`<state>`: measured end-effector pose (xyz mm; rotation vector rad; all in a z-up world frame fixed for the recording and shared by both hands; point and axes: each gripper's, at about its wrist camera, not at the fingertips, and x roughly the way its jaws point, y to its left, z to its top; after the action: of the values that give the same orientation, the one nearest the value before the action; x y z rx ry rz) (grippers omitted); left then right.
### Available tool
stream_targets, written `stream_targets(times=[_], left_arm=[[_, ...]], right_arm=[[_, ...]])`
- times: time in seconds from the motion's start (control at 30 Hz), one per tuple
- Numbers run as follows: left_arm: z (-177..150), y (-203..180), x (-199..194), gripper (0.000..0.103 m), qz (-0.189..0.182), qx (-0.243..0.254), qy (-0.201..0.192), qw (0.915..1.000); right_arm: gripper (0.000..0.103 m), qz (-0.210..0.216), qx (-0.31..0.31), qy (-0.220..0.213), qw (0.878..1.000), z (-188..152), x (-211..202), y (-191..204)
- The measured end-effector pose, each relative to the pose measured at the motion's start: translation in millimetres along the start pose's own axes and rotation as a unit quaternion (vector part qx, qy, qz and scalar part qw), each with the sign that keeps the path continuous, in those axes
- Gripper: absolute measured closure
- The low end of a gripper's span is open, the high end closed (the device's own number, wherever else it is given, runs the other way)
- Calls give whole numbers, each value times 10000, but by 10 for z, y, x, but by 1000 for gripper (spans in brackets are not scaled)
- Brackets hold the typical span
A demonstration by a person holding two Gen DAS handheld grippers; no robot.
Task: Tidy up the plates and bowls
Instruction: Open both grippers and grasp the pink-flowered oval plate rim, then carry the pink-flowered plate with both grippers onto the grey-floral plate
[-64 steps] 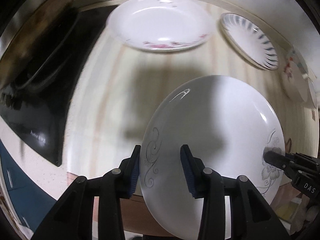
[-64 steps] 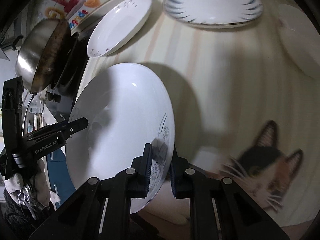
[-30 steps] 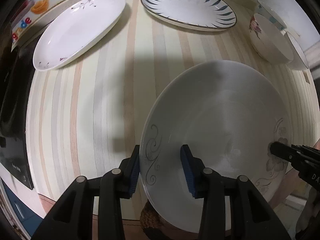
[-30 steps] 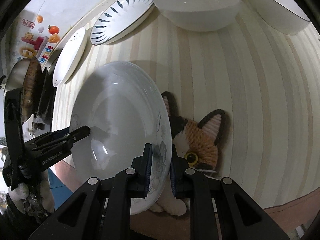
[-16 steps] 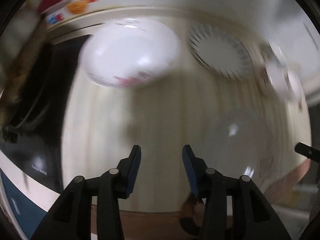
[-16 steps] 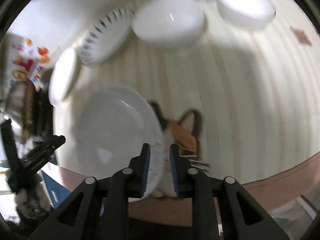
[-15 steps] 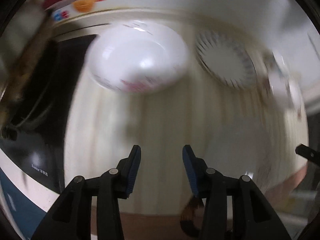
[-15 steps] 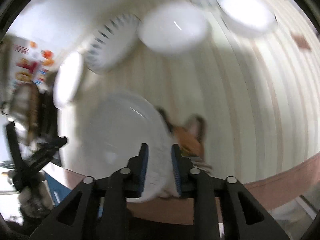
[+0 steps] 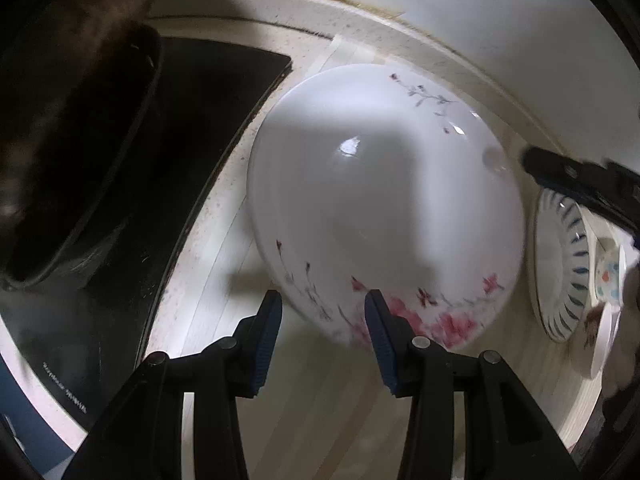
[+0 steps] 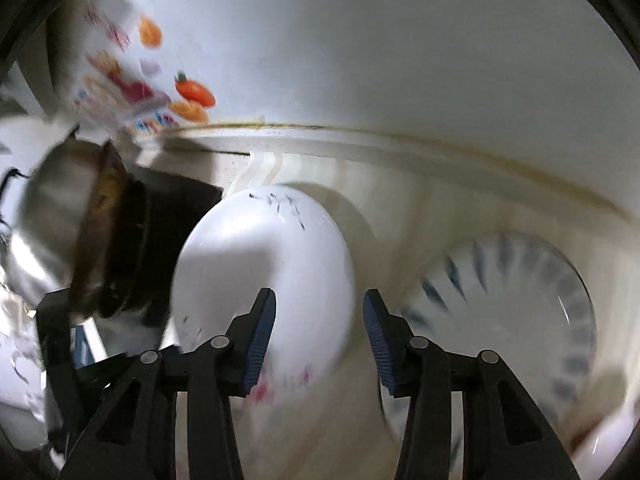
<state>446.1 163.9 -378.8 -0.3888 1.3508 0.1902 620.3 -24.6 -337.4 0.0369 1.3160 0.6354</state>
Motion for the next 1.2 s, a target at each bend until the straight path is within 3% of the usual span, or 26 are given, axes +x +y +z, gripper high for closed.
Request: stream_targets(times=[0.17,0.37,0.6,1.2], left_arm=[[39,74,83,64,53,-142,15,9999],[55,123,80,69,51,-154,-49,9999],[11,245,9,69,69,-133,-106,9998],[-9,90,19,70,120,-48,-211,9997]], right_arm=[[67,-329,-322,272,9986,298,505,31],[80,-280,-368,532,9975,406,813,-40],[80,-187,-541,494,9971,408,845,-38],[83,-134,-648,550,9963,375,837,-9]])
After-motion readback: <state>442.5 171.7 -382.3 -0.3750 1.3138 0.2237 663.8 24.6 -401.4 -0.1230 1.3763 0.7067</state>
